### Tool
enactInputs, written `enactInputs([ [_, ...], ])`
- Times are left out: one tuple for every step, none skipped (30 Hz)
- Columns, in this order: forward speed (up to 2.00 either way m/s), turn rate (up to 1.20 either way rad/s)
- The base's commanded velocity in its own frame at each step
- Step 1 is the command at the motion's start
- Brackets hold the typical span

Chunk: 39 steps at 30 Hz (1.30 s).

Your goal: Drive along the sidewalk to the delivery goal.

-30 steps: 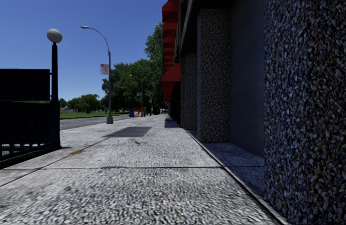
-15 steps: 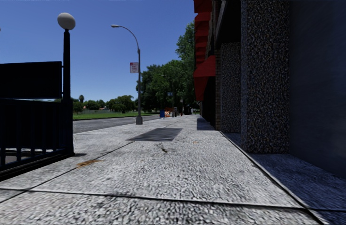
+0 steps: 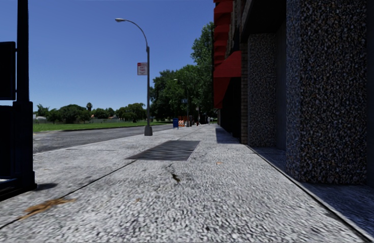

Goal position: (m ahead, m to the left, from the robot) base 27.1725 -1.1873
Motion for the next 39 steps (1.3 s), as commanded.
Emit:
enactInputs([
  [2.00, 0.00],
  [2.00, 0.00],
  [2.00, 0.00],
  [2.00, 0.00],
  [2.00, 0.00],
  [2.00, 0.00],
  [2.00, 0.00],
  [2.00, 0.00],
  [2.00, 0.00],
  [2.00, 0.00],
  [2.00, 0.00],
  [2.00, 0.00],
  [2.00, 0.00],
  [2.00, 0.00],
  [2.00, 0.00],
  [2.00, 0.00],
  [2.00, 0.00],
  [2.00, 0.00],
  [2.00, 0.00],
  [2.00, 0.00],
  [2.00, 0.00],
  [2.00, 0.00],
  [2.00, 0.00],
  [2.00, 0.00],
  [2.00, 0.00],
  [2.00, 0.00],
  [2.00, 0.00],
  [2.00, 0.00],
  [2.00, 0.00],
  [2.00, 0.00],
  [2.00, 0.00],
  [2.00, 0.00],
  [2.00, 0.00],
  [2.00, 0.00],
  [2.00, 0.00],
  [2.00, 0.00],
  [2.00, 0.00],
  [2.00, 0.00],
  [2.00, 0.00],
])
